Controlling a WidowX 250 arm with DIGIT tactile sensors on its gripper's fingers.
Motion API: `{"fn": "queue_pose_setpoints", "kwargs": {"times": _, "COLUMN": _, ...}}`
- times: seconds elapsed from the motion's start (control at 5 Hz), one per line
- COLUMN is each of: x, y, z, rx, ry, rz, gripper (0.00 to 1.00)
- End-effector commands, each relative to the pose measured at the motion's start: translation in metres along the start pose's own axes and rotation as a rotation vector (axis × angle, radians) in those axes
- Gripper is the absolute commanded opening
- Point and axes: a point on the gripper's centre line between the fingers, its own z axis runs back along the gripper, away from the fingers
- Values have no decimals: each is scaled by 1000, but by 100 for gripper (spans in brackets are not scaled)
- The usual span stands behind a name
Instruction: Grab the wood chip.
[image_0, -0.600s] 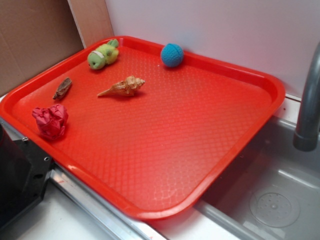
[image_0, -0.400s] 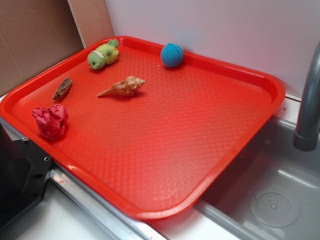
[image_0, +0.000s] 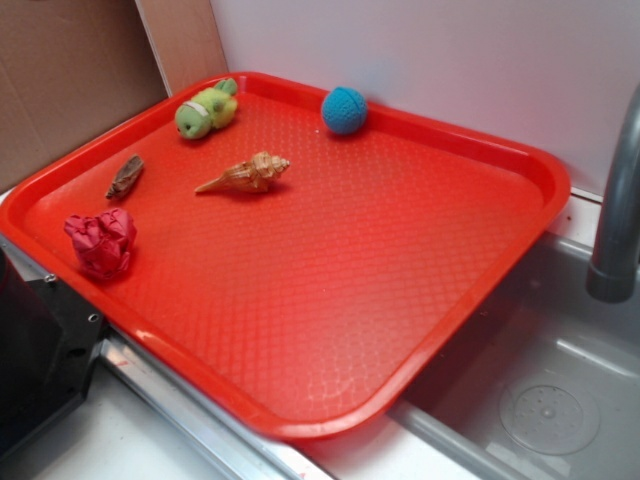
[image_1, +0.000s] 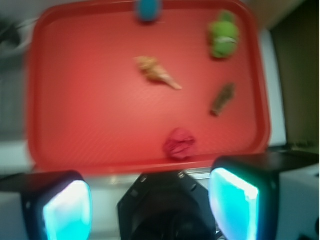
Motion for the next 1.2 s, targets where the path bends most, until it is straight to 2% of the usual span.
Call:
{"fn": "queue_pose_setpoints", "kwargs": {"times": 0.0, "x": 57, "y": 42, "z": -66, "rx": 5, "ry": -59, "rz": 198, "gripper": 100}}
{"fn": "queue_pose_setpoints", "kwargs": {"times": 0.2, "x": 67, "y": 61, "z": -113, "rx": 30, "ry": -101, "rz": 297, "gripper": 100}}
{"fn": "queue_pose_setpoints", "kwargs": {"times": 0.4, "x": 68, "y": 89, "z": -141, "rx": 88, "ry": -83, "rz": 371, "gripper": 100}}
{"fn": "queue_pose_setpoints", "kwargs": {"times": 0.6, "x": 64, "y": 113, "z": -156, "rx": 102, "ry": -66, "rz": 427, "gripper": 100}}
{"fn": "queue_pose_setpoints", "kwargs": {"times": 0.8, "x": 64, "y": 112, "z": -171, "rx": 118, "ry": -65, "rz": 437, "gripper": 100}}
{"fn": "queue_pose_setpoints", "kwargs": {"times": 1.0, "x": 54, "y": 110, "z": -200, "rx": 52, "ry": 17, "rz": 469, "gripper": 100}}
